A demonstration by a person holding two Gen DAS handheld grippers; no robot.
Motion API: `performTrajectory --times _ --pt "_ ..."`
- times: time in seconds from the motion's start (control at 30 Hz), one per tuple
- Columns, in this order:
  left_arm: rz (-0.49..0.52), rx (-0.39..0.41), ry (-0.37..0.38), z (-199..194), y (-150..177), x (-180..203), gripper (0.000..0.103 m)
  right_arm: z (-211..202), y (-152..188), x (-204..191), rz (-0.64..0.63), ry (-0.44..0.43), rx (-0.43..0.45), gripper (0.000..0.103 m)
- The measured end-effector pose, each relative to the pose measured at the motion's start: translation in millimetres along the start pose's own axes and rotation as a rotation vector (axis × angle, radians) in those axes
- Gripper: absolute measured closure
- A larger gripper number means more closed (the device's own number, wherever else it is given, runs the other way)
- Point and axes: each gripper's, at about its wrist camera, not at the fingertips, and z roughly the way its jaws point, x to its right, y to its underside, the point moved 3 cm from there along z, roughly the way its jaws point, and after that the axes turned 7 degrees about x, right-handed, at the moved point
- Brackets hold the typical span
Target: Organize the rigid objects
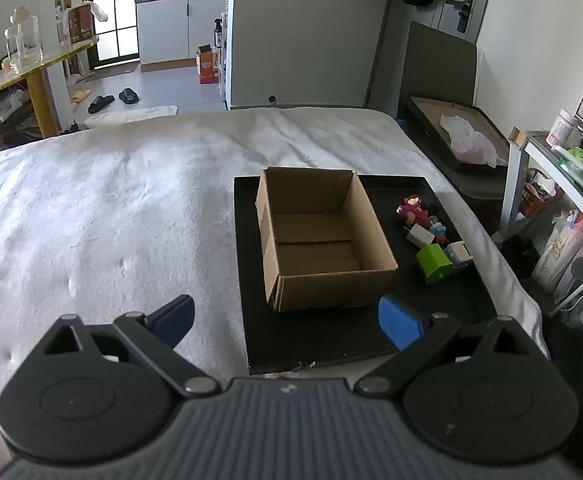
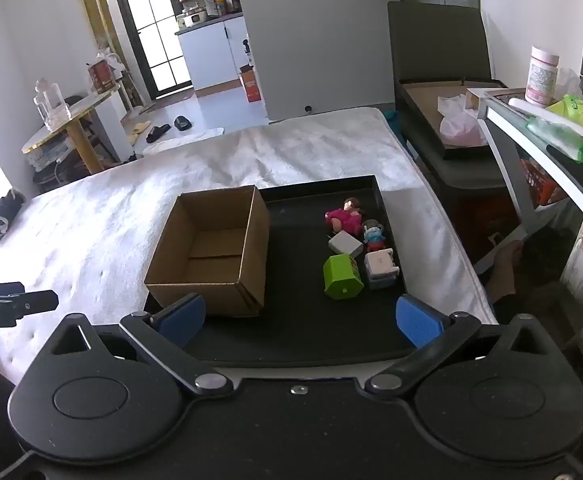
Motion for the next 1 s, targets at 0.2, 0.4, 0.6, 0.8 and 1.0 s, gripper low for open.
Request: performTrajectory --times 0.2,0.4,0.6,0.8,1.0 --pt "-0.001 0.006 0.003 -0.6 0.2 -0.9 0.005 -0.1 -2.2 0.2 -0.007 0.002 -0.018 0.0" --pt "-0.001 0.007 0.003 -0.7 -1.5 -2.1 0.005 1.9 -2.1 -3.9 -0.02 0.008 -0.017 0.0" --pt "0.004 0.011 0.002 1.1 -0.1 -5.1 0.005 2.7 -1.0 -4.5 -0.027 0.007 -0.027 0.0" --pt "0.006 0.014 -0.003 0.8 0.4 -0.6 0.005 2.7 -1.0 -5.1 -0.026 0.007 -0.026 0.0" --pt "0.001 0.015 -0.004 1.0 -1.2 -0.2 0.005 3.0 -0.5 -5.9 -0.026 0.008 -0.024 0.0"
